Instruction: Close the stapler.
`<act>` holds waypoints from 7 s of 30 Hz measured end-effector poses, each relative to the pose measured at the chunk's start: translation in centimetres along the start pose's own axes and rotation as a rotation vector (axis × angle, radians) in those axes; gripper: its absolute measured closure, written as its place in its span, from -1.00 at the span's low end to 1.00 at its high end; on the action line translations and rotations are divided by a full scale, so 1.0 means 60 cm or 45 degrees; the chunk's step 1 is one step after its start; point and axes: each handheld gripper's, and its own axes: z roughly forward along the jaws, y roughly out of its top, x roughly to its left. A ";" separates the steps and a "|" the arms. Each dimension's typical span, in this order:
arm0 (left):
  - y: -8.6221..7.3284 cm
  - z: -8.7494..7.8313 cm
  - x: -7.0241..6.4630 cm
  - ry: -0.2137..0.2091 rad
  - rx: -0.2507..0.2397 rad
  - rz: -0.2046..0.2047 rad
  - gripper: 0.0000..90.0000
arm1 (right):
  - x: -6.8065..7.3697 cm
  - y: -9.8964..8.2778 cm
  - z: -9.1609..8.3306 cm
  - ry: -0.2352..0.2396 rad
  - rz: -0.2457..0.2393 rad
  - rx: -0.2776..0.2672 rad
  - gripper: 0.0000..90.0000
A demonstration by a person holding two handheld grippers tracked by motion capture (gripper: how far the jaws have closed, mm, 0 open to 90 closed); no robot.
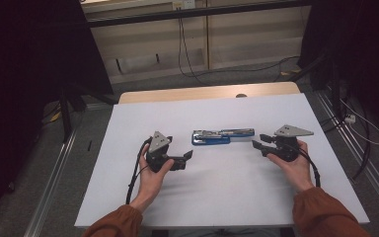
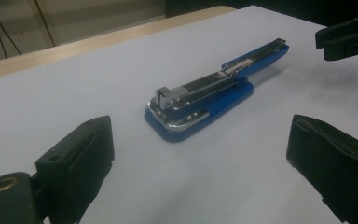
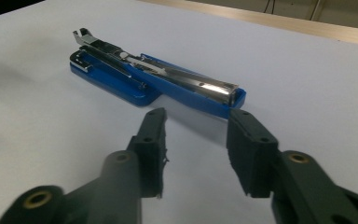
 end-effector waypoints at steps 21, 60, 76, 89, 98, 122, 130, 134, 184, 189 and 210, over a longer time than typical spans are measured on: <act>0.047 0.096 0.008 0.038 0.015 0.071 -0.84 | -0.008 0.000 0.014 0.005 -0.010 0.053 1.00; 0.027 0.116 0.020 -0.099 0.089 0.049 1.00 | -0.010 -0.002 0.030 0.006 -0.043 0.092 1.00; 0.011 0.136 0.024 -0.100 0.184 0.056 1.00 | -0.008 0.001 0.044 0.002 -0.060 0.149 1.00; 0.006 0.142 0.025 -0.105 0.190 0.034 1.00 | -0.010 0.004 0.052 -0.007 -0.069 0.193 1.00; 0.005 0.143 0.025 -0.108 0.187 0.032 1.00 | -0.017 0.008 0.061 -0.028 -0.037 0.250 1.00; 0.005 0.142 0.022 -0.089 0.184 0.036 1.00 | -0.015 0.019 0.083 -0.066 -0.067 0.318 1.00; 0.005 0.142 0.023 -0.088 0.186 0.040 1.00 | -0.015 0.019 0.084 -0.069 -0.062 0.311 1.00; 0.005 0.142 0.022 -0.091 0.185 0.030 1.00 | -0.015 0.019 0.085 -0.073 -0.062 0.308 1.00; 0.005 0.142 0.022 -0.087 0.186 0.033 1.00 | -0.011 0.026 0.080 -0.017 -0.058 0.125 1.00; 0.005 0.142 0.022 -0.087 0.186 0.033 1.00 | -0.011 0.029 0.076 -0.006 -0.056 0.097 1.00; 0.004 0.118 0.009 -0.132 0.216 0.005 0.60 | -0.006 0.034 0.065 0.050 -0.005 0.040 0.25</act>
